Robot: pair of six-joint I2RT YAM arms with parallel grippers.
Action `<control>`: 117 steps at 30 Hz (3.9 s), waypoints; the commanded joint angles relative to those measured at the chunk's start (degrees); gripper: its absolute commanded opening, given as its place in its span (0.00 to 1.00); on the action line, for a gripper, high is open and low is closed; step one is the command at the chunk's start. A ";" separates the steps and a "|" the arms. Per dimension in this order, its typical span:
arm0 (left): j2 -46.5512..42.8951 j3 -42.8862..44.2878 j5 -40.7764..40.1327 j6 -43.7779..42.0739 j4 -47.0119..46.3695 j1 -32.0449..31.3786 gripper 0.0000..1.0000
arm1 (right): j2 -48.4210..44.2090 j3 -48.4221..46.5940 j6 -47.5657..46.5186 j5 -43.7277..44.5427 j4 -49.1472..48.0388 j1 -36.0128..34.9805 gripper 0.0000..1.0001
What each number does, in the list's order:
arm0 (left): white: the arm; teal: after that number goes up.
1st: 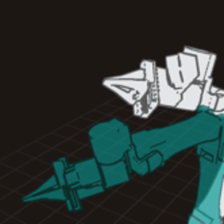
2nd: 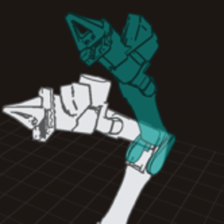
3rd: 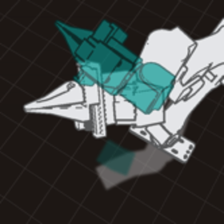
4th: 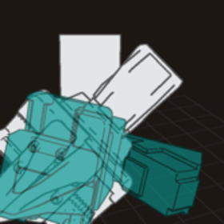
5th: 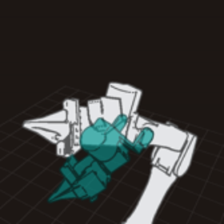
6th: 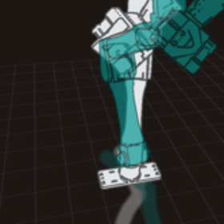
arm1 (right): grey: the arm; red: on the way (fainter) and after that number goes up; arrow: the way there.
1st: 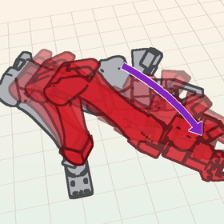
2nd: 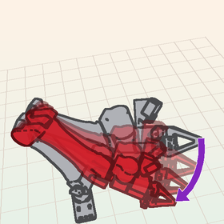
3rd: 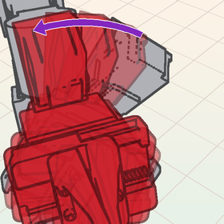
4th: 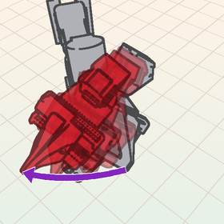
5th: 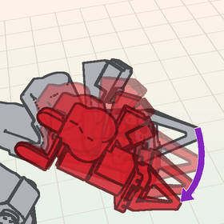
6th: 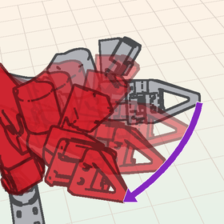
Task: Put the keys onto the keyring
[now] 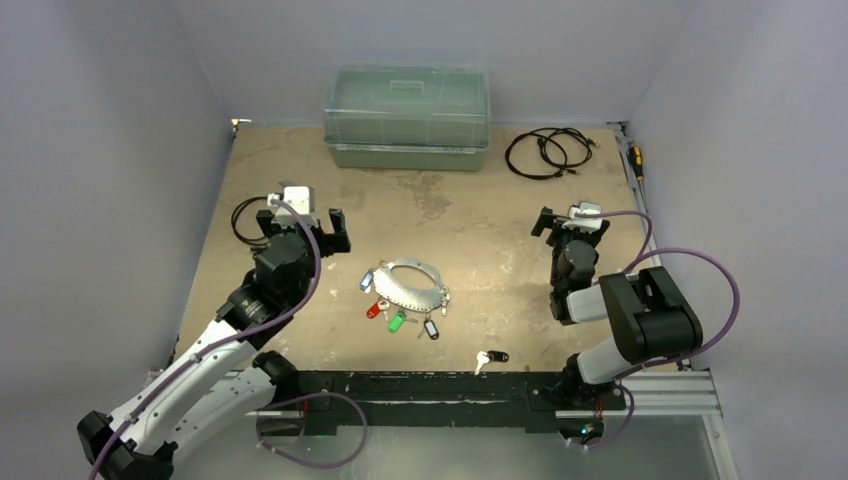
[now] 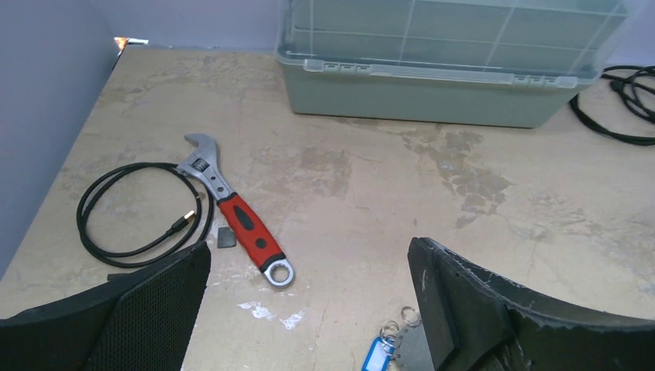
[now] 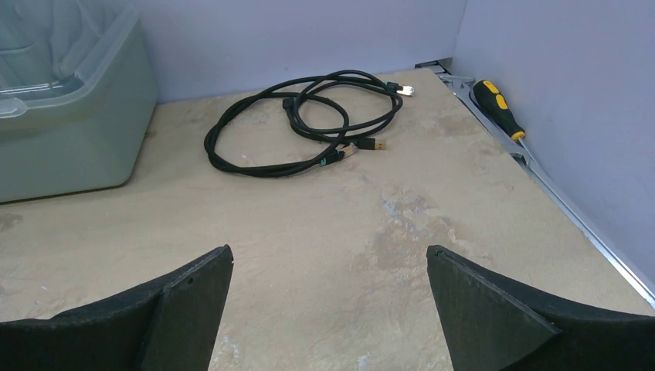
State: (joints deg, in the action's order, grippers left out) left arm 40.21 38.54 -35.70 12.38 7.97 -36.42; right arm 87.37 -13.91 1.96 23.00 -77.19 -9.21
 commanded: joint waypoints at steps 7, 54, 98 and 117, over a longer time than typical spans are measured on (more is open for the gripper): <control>4.36 1.63 -4.27 2.86 1.38 0.35 0.99 | -0.06 -1.64 0.81 0.97 -1.31 0.16 0.99; 31.34 8.94 14.98 36.96 3.58 0.31 0.75 | -21.83 -21.21 24.57 -7.44 58.93 -7.20 0.99; 50.93 2.17 17.78 43.35 -7.09 2.17 0.31 | -18.83 -21.86 24.06 -12.54 58.05 -8.10 0.99; 47.56 -1.35 20.02 40.66 -14.56 2.15 0.00 | -16.06 -23.05 23.88 -13.45 58.71 -8.06 0.99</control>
State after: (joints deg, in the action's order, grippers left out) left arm 90.13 38.22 -15.68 54.41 -5.56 -34.50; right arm 71.26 -35.24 25.96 10.44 -17.30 -17.23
